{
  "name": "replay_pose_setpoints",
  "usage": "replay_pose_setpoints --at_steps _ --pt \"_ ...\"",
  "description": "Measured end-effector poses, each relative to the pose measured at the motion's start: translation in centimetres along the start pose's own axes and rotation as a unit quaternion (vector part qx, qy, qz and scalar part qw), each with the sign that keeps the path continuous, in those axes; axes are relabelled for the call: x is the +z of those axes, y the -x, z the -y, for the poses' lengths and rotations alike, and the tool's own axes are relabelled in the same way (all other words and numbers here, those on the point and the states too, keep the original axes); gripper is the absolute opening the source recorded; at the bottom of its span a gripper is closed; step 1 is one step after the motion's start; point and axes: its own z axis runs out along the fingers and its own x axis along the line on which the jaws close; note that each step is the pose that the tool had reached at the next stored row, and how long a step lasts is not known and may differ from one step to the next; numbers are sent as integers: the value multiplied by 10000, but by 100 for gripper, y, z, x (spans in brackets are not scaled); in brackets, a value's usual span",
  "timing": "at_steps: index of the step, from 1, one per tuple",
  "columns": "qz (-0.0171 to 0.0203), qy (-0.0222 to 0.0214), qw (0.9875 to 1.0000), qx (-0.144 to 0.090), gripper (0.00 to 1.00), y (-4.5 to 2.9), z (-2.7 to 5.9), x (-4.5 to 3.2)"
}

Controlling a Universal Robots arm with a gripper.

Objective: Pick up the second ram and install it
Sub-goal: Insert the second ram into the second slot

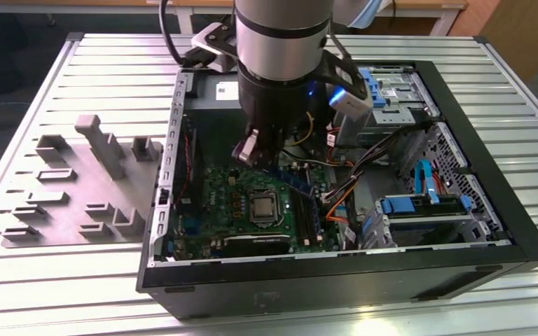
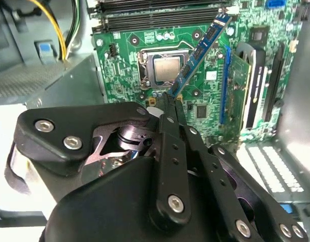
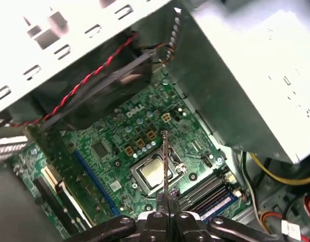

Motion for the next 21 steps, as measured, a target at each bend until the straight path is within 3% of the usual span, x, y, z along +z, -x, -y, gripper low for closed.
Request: replay_pose_setpoints --at_steps 5,11,16,21 --pt "15 -15 9990 449 12 0 0 4" --pt "32 -33 9950 995 12 -1 0 8" --pt "47 -47 9894 1448 12 -1 0 12" --pt "62 -62 9819 1891 12 -1 1 17"
